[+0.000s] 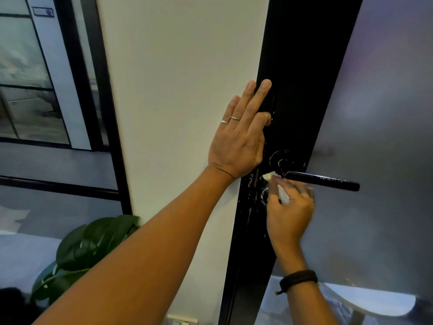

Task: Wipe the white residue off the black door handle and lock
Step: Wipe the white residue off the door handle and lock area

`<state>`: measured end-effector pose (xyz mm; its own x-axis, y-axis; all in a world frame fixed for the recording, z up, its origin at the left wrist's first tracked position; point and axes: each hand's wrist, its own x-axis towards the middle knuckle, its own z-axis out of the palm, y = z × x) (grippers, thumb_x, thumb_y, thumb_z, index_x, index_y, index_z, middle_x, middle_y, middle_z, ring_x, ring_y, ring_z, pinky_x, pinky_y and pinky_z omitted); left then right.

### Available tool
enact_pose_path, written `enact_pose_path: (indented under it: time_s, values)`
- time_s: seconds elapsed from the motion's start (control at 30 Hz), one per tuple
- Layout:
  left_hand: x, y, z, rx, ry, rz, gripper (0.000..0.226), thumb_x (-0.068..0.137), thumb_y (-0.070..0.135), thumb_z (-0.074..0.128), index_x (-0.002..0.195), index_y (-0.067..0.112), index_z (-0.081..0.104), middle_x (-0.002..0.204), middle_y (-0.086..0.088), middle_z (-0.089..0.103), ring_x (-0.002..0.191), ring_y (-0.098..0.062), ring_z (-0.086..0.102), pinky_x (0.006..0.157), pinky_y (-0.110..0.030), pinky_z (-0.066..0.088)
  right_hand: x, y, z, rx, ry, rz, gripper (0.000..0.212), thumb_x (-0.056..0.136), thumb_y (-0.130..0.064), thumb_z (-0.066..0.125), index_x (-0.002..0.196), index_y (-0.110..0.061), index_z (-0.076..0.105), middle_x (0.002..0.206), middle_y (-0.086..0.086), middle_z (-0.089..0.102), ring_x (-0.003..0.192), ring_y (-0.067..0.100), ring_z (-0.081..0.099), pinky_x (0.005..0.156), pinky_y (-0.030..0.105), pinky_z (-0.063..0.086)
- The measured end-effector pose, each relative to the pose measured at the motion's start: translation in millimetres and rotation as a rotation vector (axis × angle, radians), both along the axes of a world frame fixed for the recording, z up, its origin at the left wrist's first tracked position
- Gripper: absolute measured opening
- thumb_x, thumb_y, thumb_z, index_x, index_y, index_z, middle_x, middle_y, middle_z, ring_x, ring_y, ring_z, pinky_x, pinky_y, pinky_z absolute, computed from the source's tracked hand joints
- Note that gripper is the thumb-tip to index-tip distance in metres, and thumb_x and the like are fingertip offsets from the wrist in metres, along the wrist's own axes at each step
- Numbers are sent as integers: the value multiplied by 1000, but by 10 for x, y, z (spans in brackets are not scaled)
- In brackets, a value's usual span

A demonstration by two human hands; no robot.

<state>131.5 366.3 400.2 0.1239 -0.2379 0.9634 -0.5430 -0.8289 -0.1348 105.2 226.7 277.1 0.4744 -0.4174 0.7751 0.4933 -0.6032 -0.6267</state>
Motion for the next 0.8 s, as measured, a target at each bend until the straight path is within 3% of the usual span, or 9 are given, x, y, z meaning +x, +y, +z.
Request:
enact_pose_path:
  time_s: [0.1, 0.27, 0.37, 0.5, 0.57, 0.7, 0.8]
  values:
    - [7, 7, 4, -5, -10, 4, 18, 99, 2, 55, 109, 10, 68, 168, -23, 40, 160, -42, 30, 135, -48, 17, -21, -85, 14, -40, -27, -19, 22, 95, -30, 75, 111, -16, 81, 101, 4, 74, 102, 25, 59, 82, 49, 53]
    - [8, -9, 3, 1, -11, 9, 18, 98, 5, 55, 108, 11, 69, 167, -23, 41, 159, -43, 31, 135, -49, 19, -64, -79, 65, -469, -10, -62, 18, 100, -29, 70, 103, -17, 82, 105, 2, 75, 105, 31, 62, 81, 46, 47]
    - [4, 3, 8, 1, -8, 8, 19, 99, 7, 53, 108, 11, 69, 167, -23, 41, 159, -44, 31, 135, -49, 17, -62, -136, 66, -600, 31, -77, 17, 99, -30, 71, 98, -17, 82, 103, 1, 75, 100, 28, 61, 80, 43, 45]
    - [-7, -1, 3, 15, 3, 19, 19, 98, 7, 52, 108, 11, 68, 168, -23, 39, 160, -43, 30, 135, -49, 17, -26, -366, 128, -443, -15, -41, 24, 102, -30, 65, 106, -13, 82, 103, 6, 78, 98, 31, 69, 88, 41, 49]
    - [-1, -5, 3, 12, 3, 22, 19, 98, 7, 53, 108, 11, 68, 168, -23, 39, 160, -43, 29, 135, -49, 16, -10, -375, 106, -394, -17, -23, 21, 100, -27, 72, 114, -13, 80, 106, 8, 78, 101, 31, 70, 92, 41, 51]
    - [-2, -10, 14, 10, -4, 29, 16, 96, 6, 57, 106, 12, 69, 168, -22, 40, 160, -43, 30, 135, -47, 14, 45, -139, 71, -260, -67, 154, 26, 94, -18, 79, 120, -12, 79, 109, 5, 76, 104, 27, 70, 88, 52, 56]
    - [-12, -3, 31, 14, 6, 32, 15, 95, 7, 59, 106, 12, 69, 168, -22, 40, 160, -43, 29, 135, -47, 15, 27, -23, 123, -322, -78, 82, 18, 96, -20, 77, 113, -14, 82, 104, 1, 74, 95, 24, 67, 80, 51, 55]
